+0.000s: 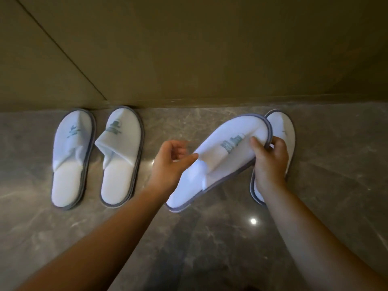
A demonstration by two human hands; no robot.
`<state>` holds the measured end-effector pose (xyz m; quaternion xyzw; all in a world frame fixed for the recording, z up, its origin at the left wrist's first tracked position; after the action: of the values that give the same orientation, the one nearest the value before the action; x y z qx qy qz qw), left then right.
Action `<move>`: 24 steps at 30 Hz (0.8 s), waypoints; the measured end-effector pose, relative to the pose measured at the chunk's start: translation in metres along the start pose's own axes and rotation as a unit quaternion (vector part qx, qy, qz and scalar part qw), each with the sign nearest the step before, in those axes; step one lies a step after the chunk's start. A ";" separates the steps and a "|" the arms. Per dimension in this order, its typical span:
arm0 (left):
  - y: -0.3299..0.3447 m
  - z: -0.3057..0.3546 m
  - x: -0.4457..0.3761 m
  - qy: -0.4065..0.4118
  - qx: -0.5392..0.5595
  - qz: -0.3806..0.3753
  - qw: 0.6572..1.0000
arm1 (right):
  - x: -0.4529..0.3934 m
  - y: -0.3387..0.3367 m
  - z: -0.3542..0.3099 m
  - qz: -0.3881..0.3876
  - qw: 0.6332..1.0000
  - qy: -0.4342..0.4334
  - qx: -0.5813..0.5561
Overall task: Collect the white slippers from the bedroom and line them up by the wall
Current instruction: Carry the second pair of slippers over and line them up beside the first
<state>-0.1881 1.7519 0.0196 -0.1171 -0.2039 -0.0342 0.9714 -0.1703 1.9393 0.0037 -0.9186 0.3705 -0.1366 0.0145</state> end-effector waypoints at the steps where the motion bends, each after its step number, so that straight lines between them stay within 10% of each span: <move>1: -0.008 -0.003 -0.001 -0.005 -0.041 0.012 0.999 | -0.001 0.001 -0.002 -0.014 1.000 -0.013 0.016; 9: -0.026 -0.034 -0.003 -0.106 -0.023 -0.136 0.985 | -0.001 0.041 -0.014 -0.160 0.985 0.009 0.061; 18: -0.037 -0.076 -0.049 -0.140 -0.066 0.026 0.988 | 0.002 0.056 0.046 -0.146 0.978 0.114 0.100; 24: -0.029 -0.089 -0.078 -0.159 -0.134 0.002 0.978 | 0.032 0.051 0.091 -0.232 0.947 0.088 0.203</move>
<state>-0.2286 1.7036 -0.0850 -0.2504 -0.3494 -0.0397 0.9020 -0.1586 1.8737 -0.0831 -0.9411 0.1109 -0.2890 0.1359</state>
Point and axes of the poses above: each hand's wrist, its own x-axis away from the middle knuckle, its own y-axis out of the palm, z = x × y, the point moved 1 cm from there along -x, towards the middle knuckle, and after that the axes turned 6 degrees about -x, right-handed, at the moved point
